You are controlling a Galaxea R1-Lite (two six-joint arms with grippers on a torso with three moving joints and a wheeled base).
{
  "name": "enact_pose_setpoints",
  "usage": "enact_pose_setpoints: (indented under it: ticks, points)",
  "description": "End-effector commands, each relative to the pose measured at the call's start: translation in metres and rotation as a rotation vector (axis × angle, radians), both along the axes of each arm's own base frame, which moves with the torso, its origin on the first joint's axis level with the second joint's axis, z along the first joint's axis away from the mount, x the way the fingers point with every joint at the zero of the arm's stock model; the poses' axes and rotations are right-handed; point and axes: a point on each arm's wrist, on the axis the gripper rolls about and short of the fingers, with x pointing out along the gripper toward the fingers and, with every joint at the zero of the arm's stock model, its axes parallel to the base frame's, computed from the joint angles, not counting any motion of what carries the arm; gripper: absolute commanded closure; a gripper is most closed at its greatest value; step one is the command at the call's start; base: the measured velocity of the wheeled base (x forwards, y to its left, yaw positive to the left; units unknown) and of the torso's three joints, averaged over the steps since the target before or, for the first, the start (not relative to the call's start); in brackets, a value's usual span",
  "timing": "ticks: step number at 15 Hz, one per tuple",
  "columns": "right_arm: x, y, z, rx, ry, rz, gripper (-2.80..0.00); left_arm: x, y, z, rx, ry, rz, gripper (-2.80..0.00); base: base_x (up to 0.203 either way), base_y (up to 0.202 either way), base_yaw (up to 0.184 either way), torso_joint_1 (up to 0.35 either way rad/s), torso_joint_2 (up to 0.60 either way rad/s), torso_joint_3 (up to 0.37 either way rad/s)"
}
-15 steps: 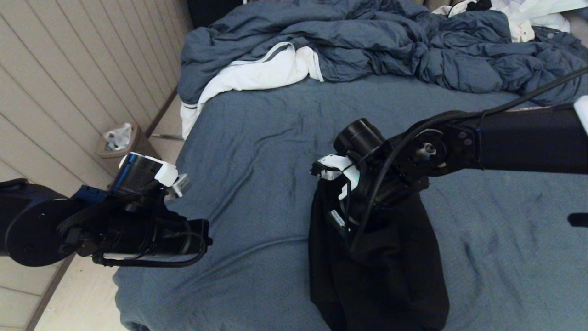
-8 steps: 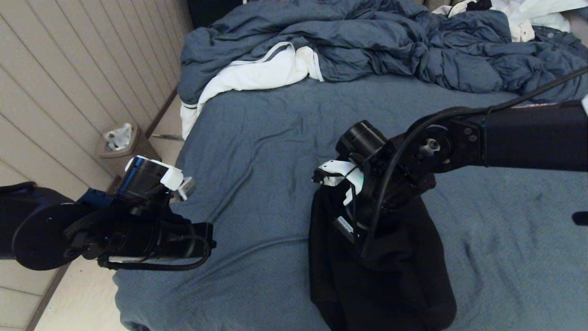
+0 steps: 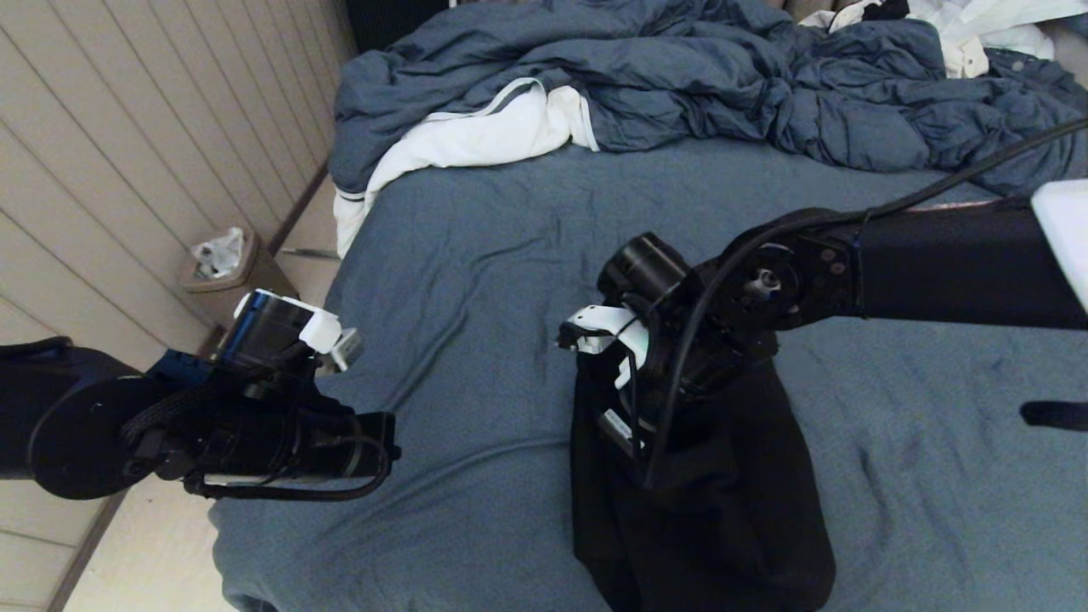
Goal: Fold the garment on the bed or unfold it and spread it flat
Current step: Fold the black sweatshirt
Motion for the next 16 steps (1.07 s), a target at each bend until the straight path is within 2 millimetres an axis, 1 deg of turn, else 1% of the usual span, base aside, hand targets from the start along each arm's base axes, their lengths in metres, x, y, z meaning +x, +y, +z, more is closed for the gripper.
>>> enact_pose_setpoints:
  ticks: [1, 5, 10, 16]
  points:
    - [0.0, 0.003, -0.005, -0.009, 0.013, 0.007, -2.8, 0.001, -0.001, -0.002, 0.002, 0.007, 0.002, 0.0, 0.0, 0.0, 0.0, 0.0, 0.0, 0.0]
    - [-0.005, 0.008, 0.004, 0.019, -0.008, 0.02, -2.8, 0.001, -0.001, -0.003, 0.003, 0.01, 0.002, 0.0, 0.0, 0.0, 0.0, 0.0, 0.0, 0.0]
    - [-0.024, 0.005, 0.034, 0.072, -0.075, 0.046, -2.8, 0.001, -0.001, -0.003, 0.003, 0.01, 0.002, 0.0, 0.0, 0.0, 0.0, 0.0, 0.0, 0.0]
    - [-0.038, -0.002, 0.059, 0.119, -0.132, 0.051, -2.8, 0.001, -0.002, -0.003, 0.002, 0.01, 0.0, 0.0, 0.0, 0.0, 0.0, 0.0, 0.0, 0.0]
